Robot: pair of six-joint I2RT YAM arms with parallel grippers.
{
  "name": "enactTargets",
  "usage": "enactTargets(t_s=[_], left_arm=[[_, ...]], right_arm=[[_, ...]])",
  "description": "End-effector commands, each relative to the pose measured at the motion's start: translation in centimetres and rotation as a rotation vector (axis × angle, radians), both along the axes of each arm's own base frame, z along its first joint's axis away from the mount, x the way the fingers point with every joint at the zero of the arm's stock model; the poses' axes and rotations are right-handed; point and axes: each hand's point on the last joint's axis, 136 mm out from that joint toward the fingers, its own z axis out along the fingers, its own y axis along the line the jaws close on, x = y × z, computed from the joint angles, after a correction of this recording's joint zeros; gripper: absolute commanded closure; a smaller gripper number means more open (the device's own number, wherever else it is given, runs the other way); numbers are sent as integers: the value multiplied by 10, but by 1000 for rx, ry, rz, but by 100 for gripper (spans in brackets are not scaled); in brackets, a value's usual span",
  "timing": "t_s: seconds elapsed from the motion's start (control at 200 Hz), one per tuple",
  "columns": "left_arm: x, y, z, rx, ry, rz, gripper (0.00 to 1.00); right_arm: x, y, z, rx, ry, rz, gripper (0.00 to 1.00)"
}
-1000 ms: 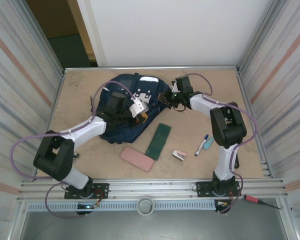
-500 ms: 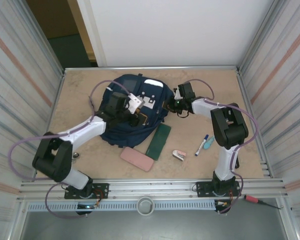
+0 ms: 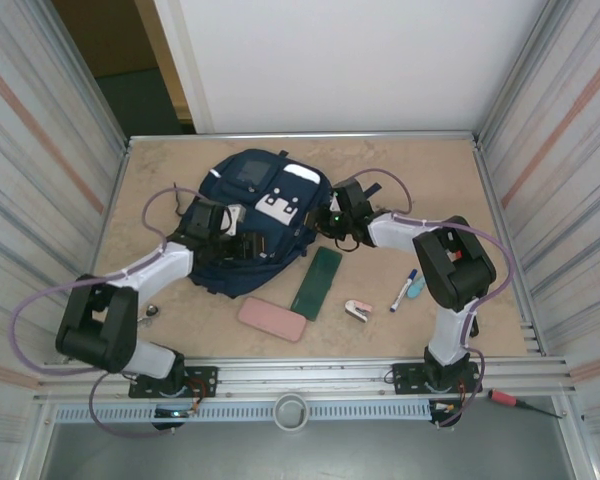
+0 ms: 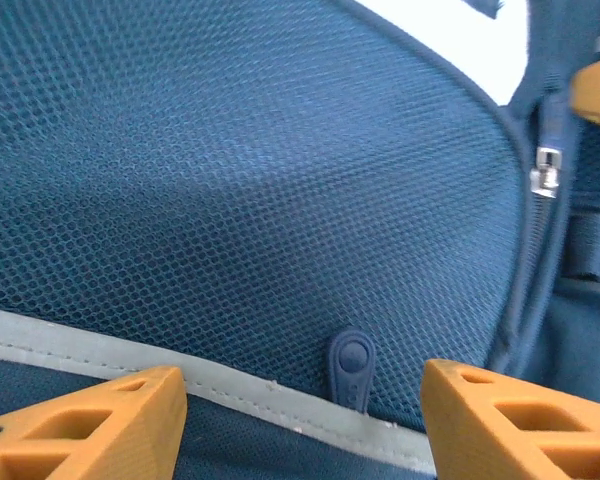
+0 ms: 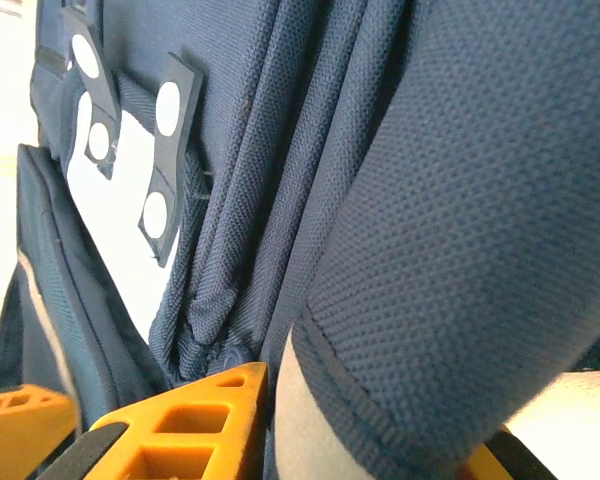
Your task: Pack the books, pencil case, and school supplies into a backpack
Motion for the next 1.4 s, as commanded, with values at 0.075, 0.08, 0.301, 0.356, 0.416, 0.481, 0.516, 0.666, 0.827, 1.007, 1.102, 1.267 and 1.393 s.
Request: enactTargets(t_s=[0.075, 0.08, 0.301, 0.356, 0.416, 0.481, 0.516, 0.666, 0.827, 1.007, 1.102, 1.267, 1.393], left_arm=[[54, 6, -1, 13, -41, 80, 37], [55, 7, -1, 15, -42, 81, 37], [125, 32, 18, 65, -119, 150, 37], [133, 40, 30, 82, -149, 173, 36], [131, 50, 41, 109, -181, 201, 36], [120, 59, 51, 125, -210, 229, 35], [111, 61, 55, 115, -220, 241, 35], [72, 32, 75, 44, -281, 215, 31], [62, -17, 77, 135, -295, 117, 29], [71, -52, 59, 205, -259, 43, 29], [77, -65, 48, 265, -239, 3, 30], [85, -80, 31, 331, -194, -36, 43], [87, -85, 21, 400, -194, -37, 48]], right_arm=[[-9, 13, 25, 79, -39, 12, 79], [-10, 14, 26, 80, -40, 14, 79], [-36, 52, 42, 141, -57, 176, 75], [-45, 57, 45, 137, -55, 227, 72], [-55, 54, 46, 105, -59, 264, 67], [-55, 35, 46, 50, -73, 250, 62], [-49, 20, 45, 36, -75, 214, 57], [-3, -44, 27, 45, -2, -49, 39], [39, -54, 7, 26, 22, -150, 33], [57, -40, -8, 39, 39, -135, 39], [52, -38, -14, 41, 48, -127, 68], [32, -34, -16, 36, 36, -122, 89], [20, -27, -15, 50, 28, -117, 92]])
